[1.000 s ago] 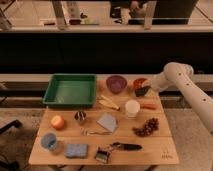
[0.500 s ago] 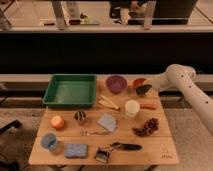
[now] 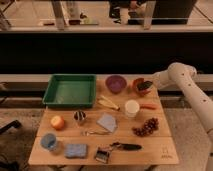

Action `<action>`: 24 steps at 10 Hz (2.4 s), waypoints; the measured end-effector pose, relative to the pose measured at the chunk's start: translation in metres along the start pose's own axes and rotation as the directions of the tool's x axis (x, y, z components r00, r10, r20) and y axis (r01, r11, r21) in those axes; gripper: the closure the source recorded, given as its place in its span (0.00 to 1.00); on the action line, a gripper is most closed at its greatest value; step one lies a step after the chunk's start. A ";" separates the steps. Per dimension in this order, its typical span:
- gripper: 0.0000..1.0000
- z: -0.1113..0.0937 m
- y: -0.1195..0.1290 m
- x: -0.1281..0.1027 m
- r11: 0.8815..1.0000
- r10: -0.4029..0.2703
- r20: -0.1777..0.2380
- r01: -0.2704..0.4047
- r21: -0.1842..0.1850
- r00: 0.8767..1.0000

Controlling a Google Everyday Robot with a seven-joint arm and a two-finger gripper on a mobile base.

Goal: Place eraser in red bowl

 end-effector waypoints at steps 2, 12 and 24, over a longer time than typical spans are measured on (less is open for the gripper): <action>0.95 0.006 -0.009 0.005 1.000 -0.002 0.003 0.002 0.012 1.000; 0.95 0.023 -0.027 0.012 0.999 -0.011 -0.012 0.012 0.037 1.000; 0.20 0.026 -0.025 0.014 0.999 -0.016 -0.052 0.018 0.028 0.999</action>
